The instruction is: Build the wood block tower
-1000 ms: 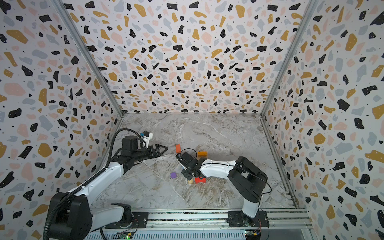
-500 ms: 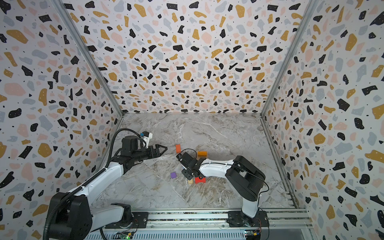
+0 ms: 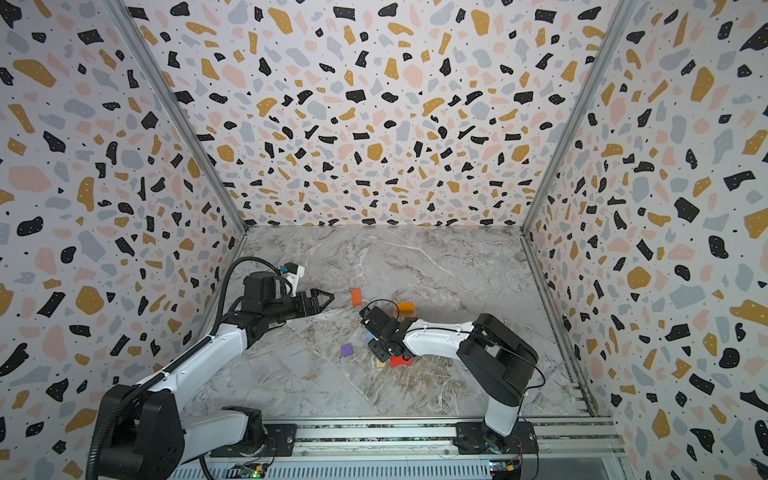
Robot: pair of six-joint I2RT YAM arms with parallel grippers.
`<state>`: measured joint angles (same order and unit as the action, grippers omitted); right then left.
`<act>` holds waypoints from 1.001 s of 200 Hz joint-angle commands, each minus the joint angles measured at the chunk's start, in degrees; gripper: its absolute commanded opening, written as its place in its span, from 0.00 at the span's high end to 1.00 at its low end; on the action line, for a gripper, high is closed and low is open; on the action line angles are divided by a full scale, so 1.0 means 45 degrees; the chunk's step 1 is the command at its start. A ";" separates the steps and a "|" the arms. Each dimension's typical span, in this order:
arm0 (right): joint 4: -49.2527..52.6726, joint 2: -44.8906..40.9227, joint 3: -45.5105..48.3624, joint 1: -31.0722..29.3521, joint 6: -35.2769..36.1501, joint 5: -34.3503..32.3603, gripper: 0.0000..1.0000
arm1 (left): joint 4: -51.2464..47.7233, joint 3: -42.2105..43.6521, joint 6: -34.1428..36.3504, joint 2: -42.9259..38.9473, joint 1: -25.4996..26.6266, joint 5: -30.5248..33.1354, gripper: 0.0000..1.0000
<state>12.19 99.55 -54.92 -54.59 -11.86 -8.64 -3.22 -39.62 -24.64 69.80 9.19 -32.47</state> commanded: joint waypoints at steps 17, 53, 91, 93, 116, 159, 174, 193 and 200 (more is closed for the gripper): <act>0.0605 -0.0828 0.0413 0.0433 -0.0904 -0.0265 0.46 | -0.0002 -0.0073 0.0223 -0.0062 0.0067 0.0045 0.06; 0.0762 -0.1059 0.0364 0.0644 -0.1628 -0.0607 0.46 | -0.0017 -0.0064 0.0222 -0.0080 0.0067 0.0075 0.06; 0.1140 -0.1583 -0.0030 0.0706 -0.3140 -0.0280 0.43 | -0.0050 -0.0082 0.0227 -0.0081 0.0067 0.0087 0.06; 0.1140 -0.1631 -0.0039 0.0705 -0.3262 -0.0231 0.42 | -0.0056 -0.0083 0.0238 -0.0081 0.0067 0.0106 0.06; 0.0932 -0.1974 -0.0107 0.0672 -0.4709 0.0388 0.35 | -0.0083 -0.0109 0.0262 -0.0101 0.0052 0.0145 0.06; 0.0605 -0.1569 -0.0597 -0.0043 -0.6572 0.0091 0.10 | -0.0158 -0.0104 0.0308 -0.0128 0.0057 0.0158 0.06; 0.0725 -0.1153 -0.0875 -0.0186 -0.7274 -0.0055 0.10 | -0.0144 -0.0104 0.0301 -0.0140 0.0067 0.0147 0.06; 0.1048 -0.0480 -0.1384 -0.0418 -0.7931 -0.0580 0.14 | -0.0143 -0.0104 0.0313 -0.0159 0.0052 0.0136 0.06; 0.1254 -0.0248 -0.1606 -0.0507 -0.8117 -0.0833 0.14 | -0.0143 -0.0108 0.0301 -0.0171 0.0067 0.0144 0.06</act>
<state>14.66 95.66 -58.81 -55.86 -42.17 -8.45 -3.68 -39.62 -24.40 69.80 9.19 -32.03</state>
